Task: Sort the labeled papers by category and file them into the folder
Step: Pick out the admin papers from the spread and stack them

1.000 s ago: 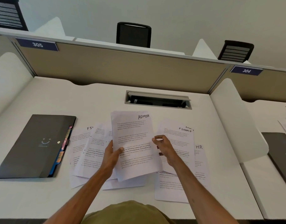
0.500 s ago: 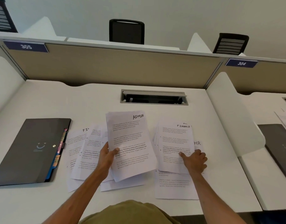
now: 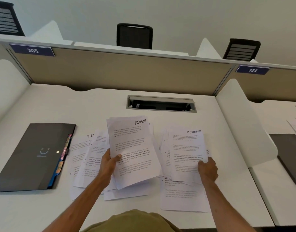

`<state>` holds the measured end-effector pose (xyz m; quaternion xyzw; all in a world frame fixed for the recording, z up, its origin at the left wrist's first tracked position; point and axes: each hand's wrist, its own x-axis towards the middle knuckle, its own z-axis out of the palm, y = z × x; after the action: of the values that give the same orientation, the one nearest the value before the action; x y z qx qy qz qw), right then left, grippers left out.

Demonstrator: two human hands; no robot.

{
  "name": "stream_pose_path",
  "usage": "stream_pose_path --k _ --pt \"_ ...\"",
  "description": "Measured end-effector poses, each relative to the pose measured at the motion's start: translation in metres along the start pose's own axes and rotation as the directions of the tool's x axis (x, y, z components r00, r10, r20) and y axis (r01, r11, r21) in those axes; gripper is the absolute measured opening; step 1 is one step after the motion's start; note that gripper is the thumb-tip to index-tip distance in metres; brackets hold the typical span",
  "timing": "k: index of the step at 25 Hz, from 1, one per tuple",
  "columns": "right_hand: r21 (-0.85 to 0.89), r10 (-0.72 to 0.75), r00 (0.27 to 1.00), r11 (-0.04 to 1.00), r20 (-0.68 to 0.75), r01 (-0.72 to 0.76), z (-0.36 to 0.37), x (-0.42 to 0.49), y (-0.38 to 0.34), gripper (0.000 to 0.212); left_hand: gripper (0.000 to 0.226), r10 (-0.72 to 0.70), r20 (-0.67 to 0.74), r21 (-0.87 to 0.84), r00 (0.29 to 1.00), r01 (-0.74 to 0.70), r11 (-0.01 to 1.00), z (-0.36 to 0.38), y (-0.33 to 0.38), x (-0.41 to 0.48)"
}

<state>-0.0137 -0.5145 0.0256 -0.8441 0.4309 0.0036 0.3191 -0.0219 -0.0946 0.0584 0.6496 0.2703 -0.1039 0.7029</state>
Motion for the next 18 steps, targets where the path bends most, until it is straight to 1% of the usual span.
stream_pose_path --k 2,6,8,12,15,16,18 --pt "0.031 -0.008 1.000 0.999 -0.019 0.008 -0.006 -0.002 -0.002 0.026 0.053 -0.002 0.007 -0.005 1.000 0.002 1.000 0.001 -0.002 0.000" --pt "0.047 0.020 1.000 0.999 0.014 -0.020 -0.010 0.000 -0.001 0.018 0.053 -0.012 0.021 -0.005 1.000 0.012 1.000 0.005 -0.004 -0.003" --pt "0.074 0.030 0.999 0.997 0.013 -0.031 -0.010 0.001 -0.003 0.009 0.053 -0.010 0.025 -0.005 1.000 0.010 1.000 0.007 -0.003 -0.004" --pt "0.133 0.027 1.000 0.991 0.000 -0.026 -0.012 0.004 -0.003 0.009 0.052 -0.009 0.015 -0.005 1.000 0.010 1.000 0.006 0.000 -0.003" --pt "0.170 0.041 0.998 0.985 -0.045 -0.033 -0.013 0.012 -0.001 0.020 0.053 -0.008 0.019 -0.027 1.000 0.009 1.000 0.003 -0.001 -0.003" --pt "0.203 0.033 0.998 0.979 -0.059 -0.021 -0.015 0.013 -0.003 0.019 0.053 -0.008 0.023 -0.038 1.000 0.009 0.999 0.002 -0.002 -0.004" --pt "0.291 -0.067 0.996 0.953 -0.063 0.082 -0.017 0.021 -0.001 0.010 0.053 -0.013 0.029 -0.059 1.000 0.015 0.998 0.002 -0.002 -0.005"
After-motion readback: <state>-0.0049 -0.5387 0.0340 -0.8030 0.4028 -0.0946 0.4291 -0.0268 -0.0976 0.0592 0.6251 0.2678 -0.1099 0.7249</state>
